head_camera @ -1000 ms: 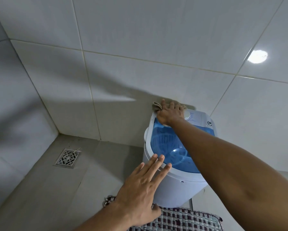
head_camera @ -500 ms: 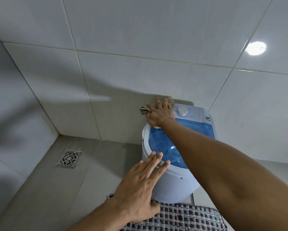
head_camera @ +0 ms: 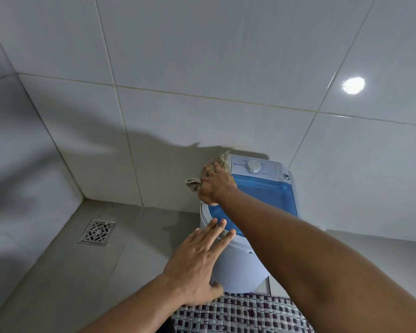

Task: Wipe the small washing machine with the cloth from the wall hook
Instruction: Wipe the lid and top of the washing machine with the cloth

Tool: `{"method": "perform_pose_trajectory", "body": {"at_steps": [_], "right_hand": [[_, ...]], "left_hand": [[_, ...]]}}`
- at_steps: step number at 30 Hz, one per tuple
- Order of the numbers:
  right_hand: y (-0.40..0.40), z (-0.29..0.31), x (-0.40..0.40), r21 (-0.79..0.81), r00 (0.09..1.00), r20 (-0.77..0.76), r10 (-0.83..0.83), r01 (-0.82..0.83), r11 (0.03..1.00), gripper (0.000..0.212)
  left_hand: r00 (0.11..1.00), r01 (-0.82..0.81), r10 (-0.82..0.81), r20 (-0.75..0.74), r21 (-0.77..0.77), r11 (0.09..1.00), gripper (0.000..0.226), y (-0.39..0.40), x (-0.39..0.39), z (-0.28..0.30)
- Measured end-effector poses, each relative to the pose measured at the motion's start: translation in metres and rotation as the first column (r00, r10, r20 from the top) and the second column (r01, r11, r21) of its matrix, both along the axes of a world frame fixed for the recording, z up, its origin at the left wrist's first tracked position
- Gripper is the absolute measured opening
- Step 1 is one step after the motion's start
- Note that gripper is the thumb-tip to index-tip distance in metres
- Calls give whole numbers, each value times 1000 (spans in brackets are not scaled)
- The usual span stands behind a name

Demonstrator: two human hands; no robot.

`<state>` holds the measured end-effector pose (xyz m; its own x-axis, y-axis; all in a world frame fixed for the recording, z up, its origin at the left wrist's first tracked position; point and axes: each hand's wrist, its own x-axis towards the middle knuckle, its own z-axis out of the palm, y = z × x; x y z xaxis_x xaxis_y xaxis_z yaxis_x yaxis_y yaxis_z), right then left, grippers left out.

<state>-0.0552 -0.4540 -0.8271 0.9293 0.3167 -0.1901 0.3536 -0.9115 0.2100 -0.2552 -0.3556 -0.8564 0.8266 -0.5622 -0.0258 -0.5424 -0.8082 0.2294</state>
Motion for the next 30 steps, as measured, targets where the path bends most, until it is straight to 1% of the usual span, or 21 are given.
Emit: {"method": "perform_pose_trajectory", "body": {"at_steps": [7, 14, 15, 18, 21, 23, 24, 25, 26, 27, 28, 29, 30], "right_hand": [[3, -6, -22, -51, 999, -9, 31, -31, 998, 71], [11, 4, -51, -6, 999, -43, 27, -28, 1000, 68], [12, 5, -57, -2, 999, -39, 29, -29, 1000, 68], [17, 13, -76, 7, 996, 38, 76, -76, 997, 66], [21, 32, -91, 104, 998, 39, 53, -57, 993, 57], [17, 42, -98, 239, 1000, -9, -19, 21, 971, 53], [13, 44, -100, 345, 997, -42, -67, 77, 935, 49], [7, 47, -102, 482, 985, -108, -132, 168, 860, 47], [-2, 48, -102, 616, 955, -213, -206, 295, 731, 48], [-12, 50, -101, 740, 894, -358, -268, 447, 503, 50], [-23, 50, -97, 796, 806, -520, -284, 578, 181, 50], [-36, 53, -95, 742, 706, -669, -230, 654, -149, 47], [-49, 55, -92, 632, 645, -754, -126, 659, -408, 43]], "left_hand": [[1000, -21, 20, 2, 6, 1000, 109, -3, 1, 2], [999, -28, 28, 20, 25, 999, 104, -2, 0, 6], [999, -28, 27, 26, 29, 999, 104, -1, 0, 7], [997, -20, 17, 78, 33, 999, 98, -1, -1, 11], [996, -30, 30, 82, -2, 1000, 98, -1, -3, 10], [998, -37, 38, 56, -19, 999, 102, -2, -3, 7], [998, -37, 38, 44, -28, 999, 104, -1, -3, 5], [999, -36, 38, 37, -36, 999, 105, -1, -4, 4], [999, -35, 37, 35, -47, 998, 107, -1, -3, 3], [999, -33, 36, 41, -60, 998, 109, -1, -3, 2], [998, -29, 33, 50, -74, 997, 111, -1, -3, 2], [998, -22, 27, 53, -82, 996, 111, 0, -2, 0], [998, -18, 22, 51, -87, 996, 112, 0, -1, -1]]}}
